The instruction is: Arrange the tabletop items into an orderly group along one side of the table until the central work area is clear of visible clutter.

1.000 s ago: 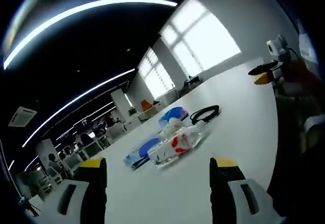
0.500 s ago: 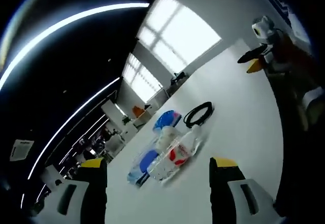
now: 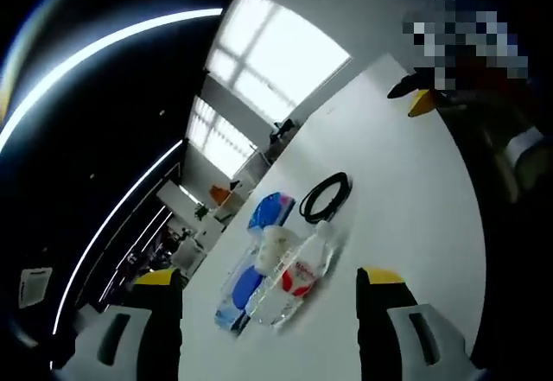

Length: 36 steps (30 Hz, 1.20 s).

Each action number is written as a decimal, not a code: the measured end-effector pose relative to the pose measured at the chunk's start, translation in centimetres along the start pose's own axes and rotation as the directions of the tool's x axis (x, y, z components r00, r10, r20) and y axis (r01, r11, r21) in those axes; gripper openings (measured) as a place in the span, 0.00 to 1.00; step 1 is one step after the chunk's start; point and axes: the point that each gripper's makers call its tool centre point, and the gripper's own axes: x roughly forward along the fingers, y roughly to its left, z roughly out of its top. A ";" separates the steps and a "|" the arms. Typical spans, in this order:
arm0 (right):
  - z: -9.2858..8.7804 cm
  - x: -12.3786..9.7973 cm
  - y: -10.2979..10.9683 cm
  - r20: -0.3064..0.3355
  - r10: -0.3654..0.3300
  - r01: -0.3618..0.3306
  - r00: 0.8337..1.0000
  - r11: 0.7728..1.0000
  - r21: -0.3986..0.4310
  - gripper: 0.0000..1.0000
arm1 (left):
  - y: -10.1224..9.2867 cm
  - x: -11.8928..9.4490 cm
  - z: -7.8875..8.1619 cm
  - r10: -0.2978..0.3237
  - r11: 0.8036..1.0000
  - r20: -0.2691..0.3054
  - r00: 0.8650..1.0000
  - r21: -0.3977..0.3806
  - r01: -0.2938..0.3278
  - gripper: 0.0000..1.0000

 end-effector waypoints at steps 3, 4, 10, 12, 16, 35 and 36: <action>0.1 0.3 0.4 0.004 0.012 -0.012 1.000 1.000 0.003 0.80 | 0.2 0.2 0.3 -0.003 0.999 0.006 1.000 0.040 0.003 0.82; 0.2 0.4 0.6 0.007 0.016 -0.016 1.000 1.000 0.005 0.80 | 0.2 0.3 0.3 -0.004 0.999 0.005 1.000 0.043 0.003 0.82; 0.3 0.8 1.3 0.012 0.039 -0.039 0.999 0.999 0.005 0.80 | 0.0 0.9 0.2 -0.024 0.998 0.000 1.000 0.065 0.024 0.82; 0.2 0.9 1.5 0.010 0.046 -0.046 0.999 0.999 0.004 0.80 | -0.3 1.2 0.2 -0.031 0.997 -0.002 1.000 0.075 0.031 0.82; 0.1 0.9 2.0 0.006 0.061 -0.061 0.998 0.998 0.007 0.80 | -0.5 2.0 0.1 -0.036 0.995 -0.006 0.999 0.092 0.036 0.82; 0.0 0.6 2.3 -0.008 0.064 -0.064 0.998 0.998 -0.006 0.79 | -2.0 4.8 1.1 -0.067 0.994 0.024 0.997 0.083 0.065 0.82; 0.0 0.6 2.3 -0.007 0.063 -0.063 0.998 0.998 -0.006 0.79 | -2.1 5.0 1.1 -0.070 0.995 0.023 0.997 0.078 0.068 0.82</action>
